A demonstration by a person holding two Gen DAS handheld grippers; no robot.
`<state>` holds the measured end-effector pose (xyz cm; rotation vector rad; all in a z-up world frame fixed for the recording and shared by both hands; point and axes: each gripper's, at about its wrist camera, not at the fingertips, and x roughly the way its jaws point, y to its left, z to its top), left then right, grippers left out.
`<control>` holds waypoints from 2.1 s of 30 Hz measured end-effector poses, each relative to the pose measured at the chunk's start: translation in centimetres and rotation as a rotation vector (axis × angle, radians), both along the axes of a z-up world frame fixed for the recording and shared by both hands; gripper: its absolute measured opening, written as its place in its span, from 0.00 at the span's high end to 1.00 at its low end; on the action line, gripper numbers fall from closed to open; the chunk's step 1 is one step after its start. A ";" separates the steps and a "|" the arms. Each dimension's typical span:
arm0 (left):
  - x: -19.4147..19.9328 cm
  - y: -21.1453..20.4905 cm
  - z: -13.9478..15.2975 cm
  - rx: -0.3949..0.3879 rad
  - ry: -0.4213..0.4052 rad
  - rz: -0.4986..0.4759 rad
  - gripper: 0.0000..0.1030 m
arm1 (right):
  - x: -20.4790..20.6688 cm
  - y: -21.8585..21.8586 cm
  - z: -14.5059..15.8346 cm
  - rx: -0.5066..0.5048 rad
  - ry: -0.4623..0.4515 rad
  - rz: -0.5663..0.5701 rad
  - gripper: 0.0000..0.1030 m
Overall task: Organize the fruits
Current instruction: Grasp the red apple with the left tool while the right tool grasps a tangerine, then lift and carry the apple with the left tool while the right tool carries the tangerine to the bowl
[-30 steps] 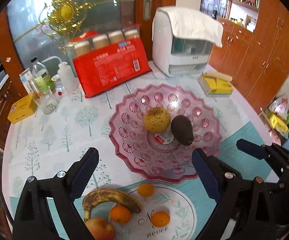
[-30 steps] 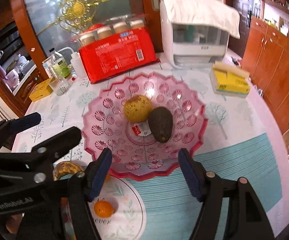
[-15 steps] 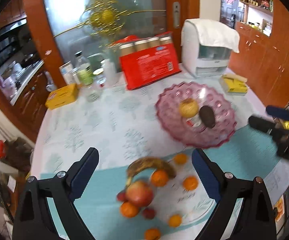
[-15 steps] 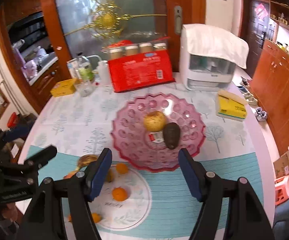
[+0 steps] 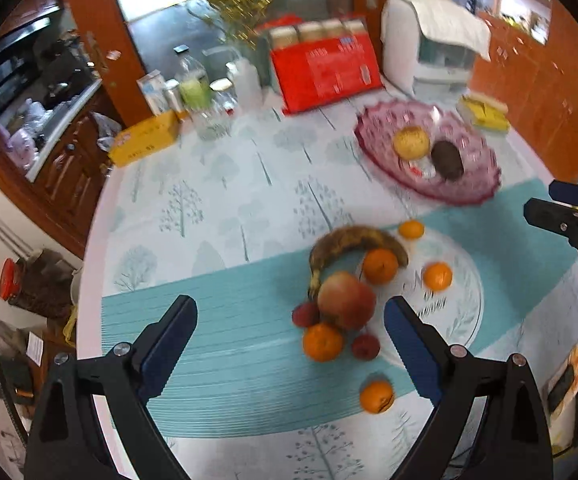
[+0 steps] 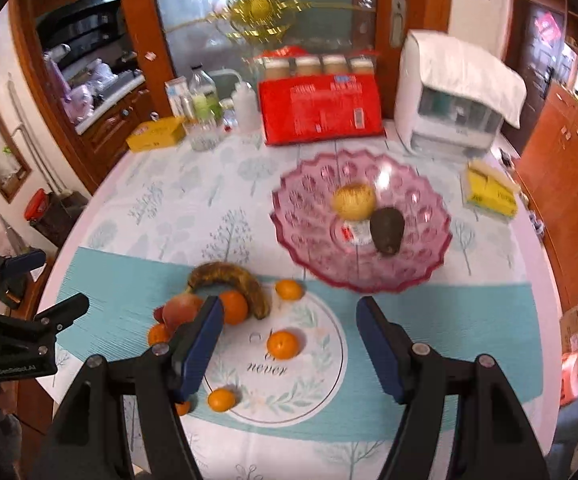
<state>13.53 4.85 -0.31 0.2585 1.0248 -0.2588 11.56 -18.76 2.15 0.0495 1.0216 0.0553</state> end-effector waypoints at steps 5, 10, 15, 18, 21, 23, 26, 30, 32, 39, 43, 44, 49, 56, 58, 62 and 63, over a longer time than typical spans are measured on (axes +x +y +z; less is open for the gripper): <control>1.1 -0.9 -4.0 0.024 0.071 -0.106 0.09 | 0.2 0.3 -4.3 0.020 0.100 -0.086 0.33; 2.6 -2.3 -8.0 0.037 0.147 -0.199 0.09 | 0.6 0.6 -7.9 0.033 0.164 -0.150 0.33; 4.6 -3.4 -11.5 0.028 0.205 -0.253 0.09 | 1.4 1.0 -11.1 0.016 0.217 -0.196 0.33; 5.7 -3.9 -13.0 0.030 0.209 -0.250 0.07 | 2.1 1.0 -12.9 0.007 0.246 -0.229 0.33; 6.2 -4.2 -13.5 -0.023 0.222 -0.260 0.07 | 2.7 1.0 -14.3 0.006 0.263 -0.249 0.33; 6.1 -4.7 -13.4 -0.027 0.196 -0.276 0.07 | 3.1 1.2 -15.0 0.005 0.266 -0.252 0.33; 6.0 -5.6 -13.8 -0.021 0.173 -0.303 0.07 | 3.9 1.4 -16.3 -0.009 0.282 -0.259 0.33; 6.1 -6.5 -14.7 0.002 0.201 -0.317 0.11 | 4.4 1.6 -17.6 -0.017 0.299 -0.279 0.40; 6.0 -7.1 -15.2 0.028 0.198 -0.335 0.22 | 4.5 1.7 -18.0 0.011 0.296 -0.278 0.53; 6.1 -7.9 -16.4 0.054 0.208 -0.341 0.32 | 4.3 2.8 -18.2 -0.028 0.264 -0.279 0.60; 5.8 -8.2 -16.3 0.070 0.189 -0.355 0.32 | 4.1 2.5 -18.2 -0.008 0.261 -0.296 0.61; 5.9 -8.2 -16.3 0.068 0.190 -0.354 0.32 | 4.1 2.5 -18.2 -0.003 0.262 -0.299 0.61; 5.8 -7.8 -16.2 0.041 0.206 -0.333 0.32 | 2.9 2.4 -17.9 0.001 0.269 -0.309 0.61; 5.9 -6.3 -14.2 0.003 0.192 -0.275 0.33 | 0.7 2.8 -15.5 0.008 0.239 -0.313 0.61; 5.5 -5.8 -12.8 -0.016 0.169 -0.270 0.33 | 0.1 2.9 -14.2 0.002 0.221 -0.318 0.61; 4.2 -5.0 -9.8 -0.059 0.130 -0.275 0.33 | -1.3 2.7 -11.3 -0.012 0.172 -0.324 0.61; 3.7 -5.0 -9.1 -0.064 0.119 -0.281 0.33 | -1.6 2.7 -10.7 -0.016 0.160 -0.326 0.61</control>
